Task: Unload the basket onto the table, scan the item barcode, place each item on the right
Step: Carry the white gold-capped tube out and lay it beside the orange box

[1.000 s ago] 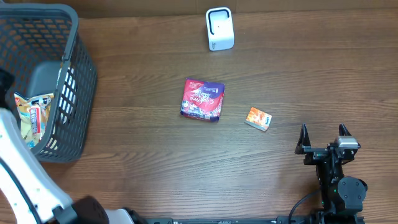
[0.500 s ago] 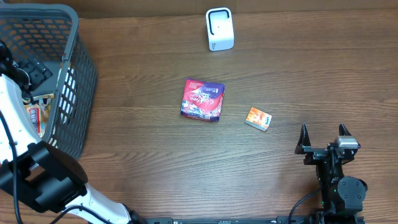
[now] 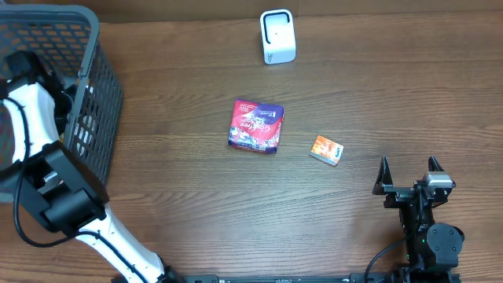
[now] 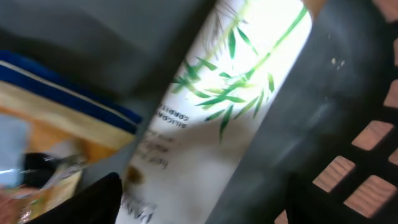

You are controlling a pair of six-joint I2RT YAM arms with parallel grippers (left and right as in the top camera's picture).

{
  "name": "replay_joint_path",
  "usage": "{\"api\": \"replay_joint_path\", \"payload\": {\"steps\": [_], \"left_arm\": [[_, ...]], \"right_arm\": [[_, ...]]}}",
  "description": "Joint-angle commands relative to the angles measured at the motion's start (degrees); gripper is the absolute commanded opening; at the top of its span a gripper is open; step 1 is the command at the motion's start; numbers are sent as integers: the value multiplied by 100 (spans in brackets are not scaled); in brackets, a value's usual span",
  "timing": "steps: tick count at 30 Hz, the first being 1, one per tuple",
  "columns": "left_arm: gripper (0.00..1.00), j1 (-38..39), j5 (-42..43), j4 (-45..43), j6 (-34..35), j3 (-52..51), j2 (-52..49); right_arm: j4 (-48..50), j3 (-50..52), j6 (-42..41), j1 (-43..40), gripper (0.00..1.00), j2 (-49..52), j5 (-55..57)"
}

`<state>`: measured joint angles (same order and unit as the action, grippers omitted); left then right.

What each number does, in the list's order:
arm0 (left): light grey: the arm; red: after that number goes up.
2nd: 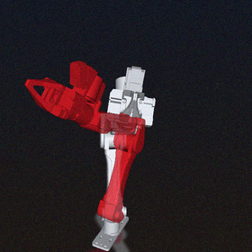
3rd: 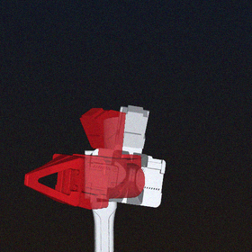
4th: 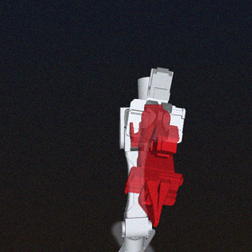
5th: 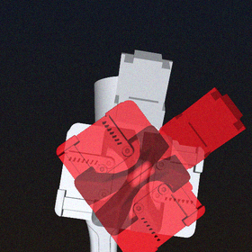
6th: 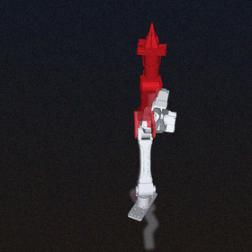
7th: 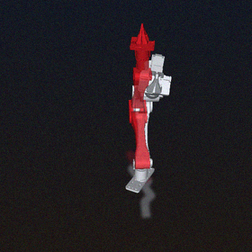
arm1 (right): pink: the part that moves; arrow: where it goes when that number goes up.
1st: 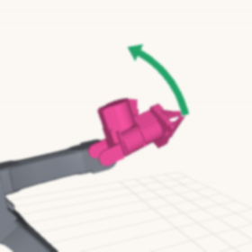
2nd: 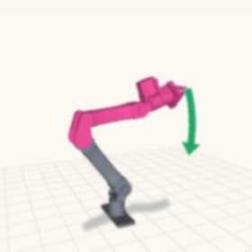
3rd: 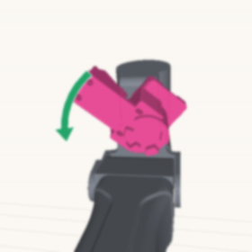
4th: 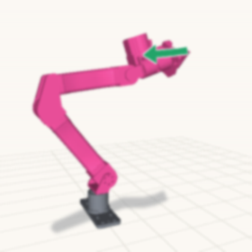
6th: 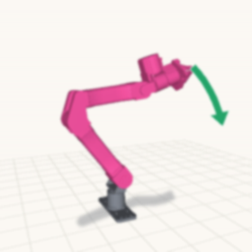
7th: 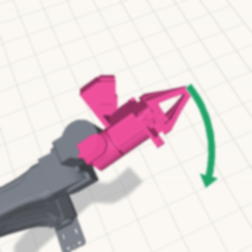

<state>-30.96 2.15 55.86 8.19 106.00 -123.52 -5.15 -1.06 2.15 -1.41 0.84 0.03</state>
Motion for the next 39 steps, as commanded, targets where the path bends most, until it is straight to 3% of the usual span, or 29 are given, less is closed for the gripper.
{"api": "replay_joint_path", "payload": {"steps": [1,5,11,18,19,20,21,31,39], "left_arm": [[76,101,-564,-81,-181,-15,-254],[77,98,-697,-448,-330,-15,-275],[73,105,-94,-627,-328,-229,-275],[54,101,-103,-680,-330,-623,-275],[44,101,-101,-656,-330,-643,-275],[16,101,-105,-638,-332,-638,-269],[4,101,-105,-616,-330,-625,-247],[4,94,-103,575,-199,925,197],[4,101,-24,1309,127,2367,1224]], "right_arm": [[37,59,26,28,100,-68,33],[37,59,26,28,100,-68,33],[37,59,26,28,100,-68,33],[37,59,26,28,100,-68,33],[37,59,26,28,100,-68,33],[37,59,26,28,100,-68,33],[37,59,26,28,100,-68,33],[37,59,26,28,100,-68,33],[37,59,26,28,100,-68,33]]}}
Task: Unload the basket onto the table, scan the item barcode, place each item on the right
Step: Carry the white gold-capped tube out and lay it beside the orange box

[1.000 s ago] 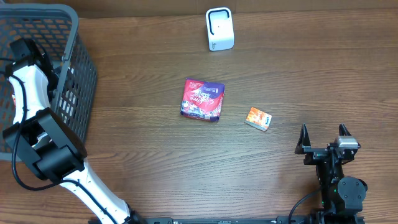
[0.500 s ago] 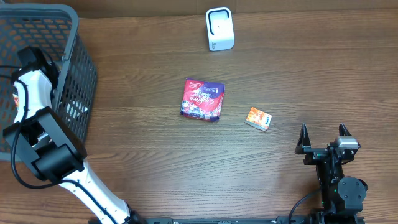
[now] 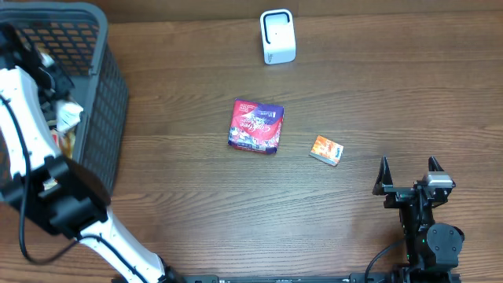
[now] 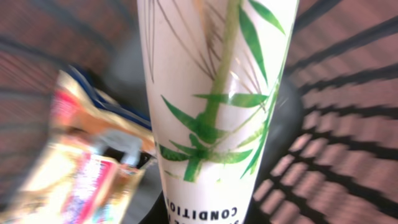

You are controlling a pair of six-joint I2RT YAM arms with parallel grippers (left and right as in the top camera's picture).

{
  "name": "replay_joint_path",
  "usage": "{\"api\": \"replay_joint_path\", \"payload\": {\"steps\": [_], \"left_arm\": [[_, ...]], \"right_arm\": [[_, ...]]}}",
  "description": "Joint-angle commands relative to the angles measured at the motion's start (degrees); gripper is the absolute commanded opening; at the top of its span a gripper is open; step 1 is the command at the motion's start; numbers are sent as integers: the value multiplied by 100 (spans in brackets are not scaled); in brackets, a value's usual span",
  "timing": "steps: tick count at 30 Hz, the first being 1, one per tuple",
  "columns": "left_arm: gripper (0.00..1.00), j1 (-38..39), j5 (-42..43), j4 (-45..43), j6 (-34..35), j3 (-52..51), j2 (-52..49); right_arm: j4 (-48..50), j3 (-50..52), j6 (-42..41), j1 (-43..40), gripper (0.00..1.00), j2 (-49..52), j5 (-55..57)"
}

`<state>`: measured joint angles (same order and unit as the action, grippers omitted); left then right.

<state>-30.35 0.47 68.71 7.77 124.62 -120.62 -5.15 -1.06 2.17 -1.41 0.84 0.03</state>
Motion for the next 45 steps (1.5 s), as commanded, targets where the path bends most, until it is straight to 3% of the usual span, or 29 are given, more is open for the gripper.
{"api": "replay_joint_path", "payload": {"steps": [1,7,11,13,16,18,22,25,31,37,45], "left_arm": [[4,37,166,13,168,520,1084],[4,44,815,155,175,533,2100],[4,44,2094,514,428,531,2736],[4,129,3152,955,577,531,2988],[4,560,3687,1676,573,516,2997],[4,1182,3661,2138,437,348,2949],[4,2476,3554,2059,363,-433,2905],[4,3451,3213,1537,636,-1257,2844],[4,5357,2933,-389,1423,-3027,2096],[4,6065,2894,-1488,1458,-3222,1141],[4,6177,2297,-1624,1453,-3224,404]], "right_arm": [[37,59,24,28,100,-68,33],[37,59,24,28,100,-68,33],[37,59,24,28,100,-68,33],[37,59,22,28,100,-68,33],[37,59,24,28,100,-68,33],[37,59,24,28,100,-68,33],[37,59,24,28,100,-68,33],[37,59,24,28,100,-68,33],[37,59,24,28,100,-68,33],[37,59,24,28,100,-68,33],[37,59,24,28,100,-68,33]]}}
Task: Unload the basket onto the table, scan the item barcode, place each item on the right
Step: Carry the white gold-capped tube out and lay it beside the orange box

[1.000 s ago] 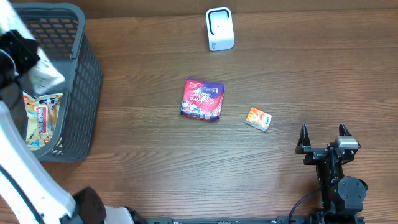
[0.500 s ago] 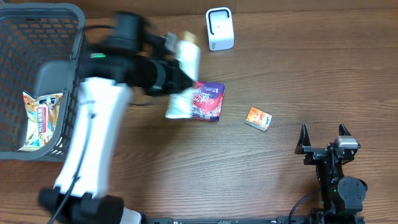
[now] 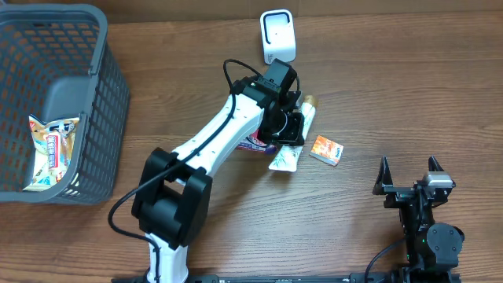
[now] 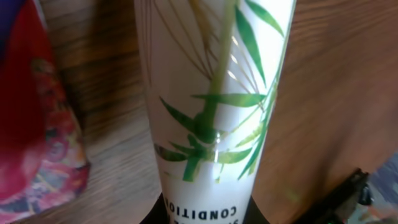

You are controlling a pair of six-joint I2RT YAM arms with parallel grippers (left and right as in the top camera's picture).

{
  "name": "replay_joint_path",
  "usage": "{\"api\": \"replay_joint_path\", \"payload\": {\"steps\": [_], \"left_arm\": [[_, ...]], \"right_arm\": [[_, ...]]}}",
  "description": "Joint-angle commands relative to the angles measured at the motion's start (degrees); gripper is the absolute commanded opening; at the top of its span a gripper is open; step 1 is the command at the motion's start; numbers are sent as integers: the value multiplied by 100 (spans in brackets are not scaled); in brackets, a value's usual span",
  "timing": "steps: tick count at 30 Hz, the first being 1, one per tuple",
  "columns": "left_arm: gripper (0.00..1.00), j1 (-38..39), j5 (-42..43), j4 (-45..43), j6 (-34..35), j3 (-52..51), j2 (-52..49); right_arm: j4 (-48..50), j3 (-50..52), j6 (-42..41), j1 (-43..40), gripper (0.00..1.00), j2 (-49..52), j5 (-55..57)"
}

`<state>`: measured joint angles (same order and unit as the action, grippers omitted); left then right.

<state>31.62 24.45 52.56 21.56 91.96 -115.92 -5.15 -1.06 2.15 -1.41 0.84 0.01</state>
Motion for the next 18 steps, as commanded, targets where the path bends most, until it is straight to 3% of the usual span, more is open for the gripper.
{"api": "replay_joint_path", "payload": {"steps": [1,4,6,10,18], "left_arm": [[16,-20,-87,4,74,39,-72],[40,-48,398,0,-109,105,-57],[49,-118,839,35,-282,249,-57],[51,-448,1161,717,-306,997,-52],[51,-1373,837,3191,-1137,3945,-20]], "right_arm": [[37,59,26,28,100,-68,35],[37,59,26,28,100,-68,35],[37,59,26,28,100,-68,35],[37,59,26,28,100,-68,35],[37,59,26,28,100,-68,35]]}}
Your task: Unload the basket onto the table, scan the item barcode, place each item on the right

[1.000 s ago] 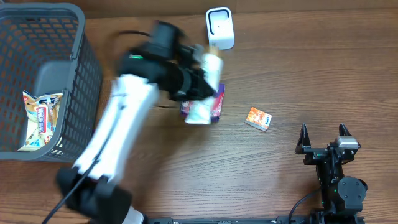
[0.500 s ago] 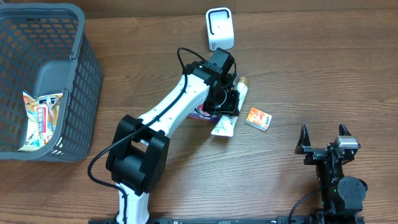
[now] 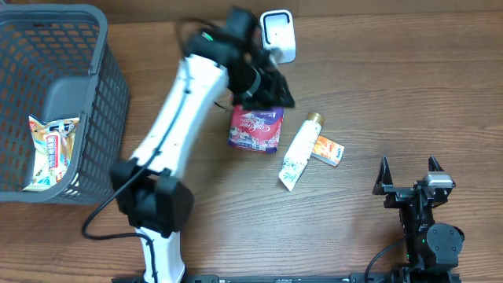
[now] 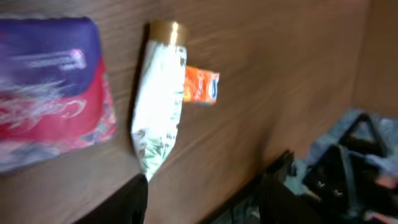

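Note:
A white tube with green bamboo leaves and a gold cap (image 3: 298,152) lies flat on the wooden table (image 3: 393,86), cap toward the back. It rests between a purple-and-red packet (image 3: 255,129) and a small orange box (image 3: 327,149), and touches the box. The left wrist view shows the tube (image 4: 160,102), the box (image 4: 201,87) and the packet (image 4: 53,121) from above. My left gripper (image 3: 275,93) (image 4: 202,199) hangs open above the packet's far edge, empty. The white scanner (image 3: 277,36) stands just behind it. My right gripper (image 3: 409,178) rests open at the front right.
A grey mesh basket (image 3: 102,94) stands at the left edge with a snack packet (image 3: 50,149) inside. My left arm (image 3: 177,134) stretches from the front edge across the table's middle toward the scanner.
My left gripper was shut on the tube beside the packet. Now it is open and farther back by the scanner. The tube lies let go on the table against the orange box.
First my left gripper was down in the basket, close to the tube. Then it held the tube inside the basket. Later it had the tube over the middle of the table by the packet. Now the tube lies there and the gripper is empty.

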You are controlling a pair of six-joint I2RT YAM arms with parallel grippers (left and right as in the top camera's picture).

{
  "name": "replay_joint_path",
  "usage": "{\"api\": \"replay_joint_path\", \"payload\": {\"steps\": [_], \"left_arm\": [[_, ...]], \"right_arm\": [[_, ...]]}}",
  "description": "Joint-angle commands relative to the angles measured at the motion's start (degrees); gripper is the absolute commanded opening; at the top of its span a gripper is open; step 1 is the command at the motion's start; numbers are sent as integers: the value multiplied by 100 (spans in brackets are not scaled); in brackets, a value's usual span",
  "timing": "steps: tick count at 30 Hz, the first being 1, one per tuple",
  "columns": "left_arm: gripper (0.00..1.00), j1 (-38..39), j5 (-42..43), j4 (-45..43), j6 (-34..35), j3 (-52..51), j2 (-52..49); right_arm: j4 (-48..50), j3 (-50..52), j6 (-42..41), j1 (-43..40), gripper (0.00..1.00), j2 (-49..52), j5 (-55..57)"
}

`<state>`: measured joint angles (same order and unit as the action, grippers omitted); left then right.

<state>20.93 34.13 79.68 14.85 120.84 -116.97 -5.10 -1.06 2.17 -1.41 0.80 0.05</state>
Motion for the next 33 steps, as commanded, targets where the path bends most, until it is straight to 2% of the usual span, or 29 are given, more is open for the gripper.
{"api": "replay_joint_path", "payload": {"steps": [1,4,5,9,11,12,14,17,21,23,28,33], "left_arm": [[53,-428,-284,763,-483,1438,90],[59,-885,-852,1727,-592,2542,142],[61,-1014,-925,1714,-619,2693,203],[92,-1888,-1580,1639,-717,2820,901],[100,-2516,-2302,1714,-713,2817,1169],[100,-2706,-2468,1714,-713,2815,1231],[100,-3724,-2865,1711,-691,2815,1403],[100,-4767,-2949,1711,-586,2717,1362],[100,-5421,-3753,1670,-243,2271,1314],[100,-5751,-4203,1366,61,1639,1311],[100,-5851,-4205,643,55,461,1311],[100,-5840,-4207,-656,-33,-776,1311]], "right_arm": [[33,59,24,28,100,-63,31],[33,59,24,28,100,-63,31],[33,59,24,28,100,-63,31],[33,59,24,28,100,-63,31],[33,59,24,28,100,-63,31],[33,59,24,28,100,-63,31],[33,59,24,28,100,-63,31],[33,59,24,28,100,-63,31],[33,59,24,28,100,-63,31],[33,59,24,28,100,-63,31],[33,59,24,28,100,-63,31],[33,59,24,28,100,-63,31]]}}
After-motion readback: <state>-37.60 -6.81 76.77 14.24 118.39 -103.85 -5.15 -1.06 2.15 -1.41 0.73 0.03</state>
